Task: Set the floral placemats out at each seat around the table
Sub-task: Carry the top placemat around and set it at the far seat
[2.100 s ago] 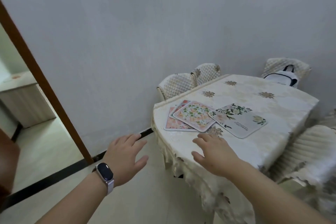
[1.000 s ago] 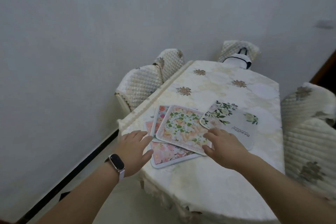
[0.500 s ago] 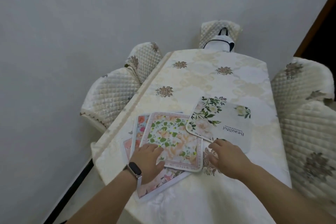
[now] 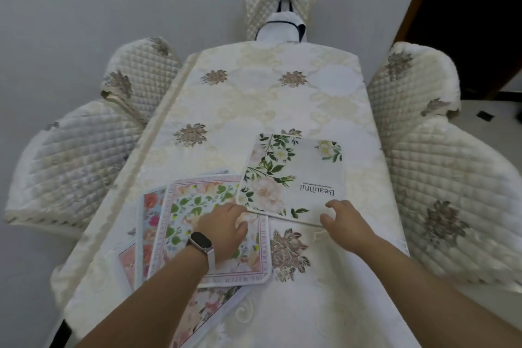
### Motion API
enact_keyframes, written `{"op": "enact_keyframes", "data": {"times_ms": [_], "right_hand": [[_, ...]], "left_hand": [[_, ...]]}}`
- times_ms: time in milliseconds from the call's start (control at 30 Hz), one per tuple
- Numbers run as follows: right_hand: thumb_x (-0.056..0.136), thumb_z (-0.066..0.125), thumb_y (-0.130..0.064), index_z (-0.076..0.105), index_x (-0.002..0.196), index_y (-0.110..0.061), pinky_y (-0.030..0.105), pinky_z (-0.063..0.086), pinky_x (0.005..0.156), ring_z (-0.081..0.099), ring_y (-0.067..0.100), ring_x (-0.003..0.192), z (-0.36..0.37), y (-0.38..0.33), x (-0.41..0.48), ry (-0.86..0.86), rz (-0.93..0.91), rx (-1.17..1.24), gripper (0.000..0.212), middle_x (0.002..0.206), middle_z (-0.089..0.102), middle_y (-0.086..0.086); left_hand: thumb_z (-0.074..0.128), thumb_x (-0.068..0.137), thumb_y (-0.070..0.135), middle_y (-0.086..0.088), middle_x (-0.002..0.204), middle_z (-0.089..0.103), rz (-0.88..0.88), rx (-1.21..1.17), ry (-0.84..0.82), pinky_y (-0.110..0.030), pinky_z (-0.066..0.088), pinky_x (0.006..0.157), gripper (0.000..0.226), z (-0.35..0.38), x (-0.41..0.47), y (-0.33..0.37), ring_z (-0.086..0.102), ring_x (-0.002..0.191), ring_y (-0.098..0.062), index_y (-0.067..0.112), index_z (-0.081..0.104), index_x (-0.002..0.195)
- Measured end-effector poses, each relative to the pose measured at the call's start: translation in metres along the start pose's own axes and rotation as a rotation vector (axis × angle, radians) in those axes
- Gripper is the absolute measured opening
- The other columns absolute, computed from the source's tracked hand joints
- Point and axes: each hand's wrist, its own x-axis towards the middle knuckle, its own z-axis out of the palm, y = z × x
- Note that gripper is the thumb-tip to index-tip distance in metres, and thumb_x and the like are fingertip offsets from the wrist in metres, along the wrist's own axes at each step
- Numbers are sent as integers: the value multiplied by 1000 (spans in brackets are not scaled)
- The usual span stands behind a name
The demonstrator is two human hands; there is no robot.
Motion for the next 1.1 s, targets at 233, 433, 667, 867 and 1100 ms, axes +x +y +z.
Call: {"op": "enact_keyframes", "data": {"times_ms": [233, 433, 667, 867, 1100], "right_hand": [[94, 56, -25, 46, 138, -9, 34, 43, 89, 54, 24, 110, 0, 36, 13, 96, 226, 286, 48, 131, 52, 11], [94, 57, -23, 47, 136, -16, 32, 39, 93, 50, 18, 113, 4, 39, 33, 231, 369, 719, 43, 127, 53, 0], [91, 58, -26, 50, 130, -16, 39, 47, 92, 57, 23, 104, 6, 34, 69, 265, 501, 880, 41, 120, 56, 4], [87, 58, -24, 63, 110, -14, 32, 44, 72, 59, 19, 85, 4, 39, 95, 235, 492, 846, 26, 105, 67, 7], [86, 60, -10, 56, 114, -17, 33, 52, 75, 64, 17, 91, -7, 33, 111, 157, 414, 811, 30, 103, 64, -3]], "left_hand": [[46, 96, 33, -4, 141, 43, -224, -268, -8, -40, 43, 98, 45, 24, 57, -13, 45, 123, -24, 19, 45, 138], [53, 92, 22, -7, 126, 53, -358, -536, 121, -37, 47, 87, 42, 32, 94, -17, 54, 106, -21, 15, 48, 134], [62, 86, 6, 10, 88, 57, -397, -667, 140, -25, 49, 59, 44, 28, 126, -11, 60, 73, -5, 10, 49, 127], [61, 85, 7, -3, 100, 59, -420, -704, 136, -27, 47, 57, 61, 25, 157, -11, 60, 70, -15, 14, 36, 140], [64, 83, 11, -2, 92, 71, -460, -690, 111, -36, 56, 72, 34, 28, 176, -11, 67, 79, -21, 16, 58, 116]]}}
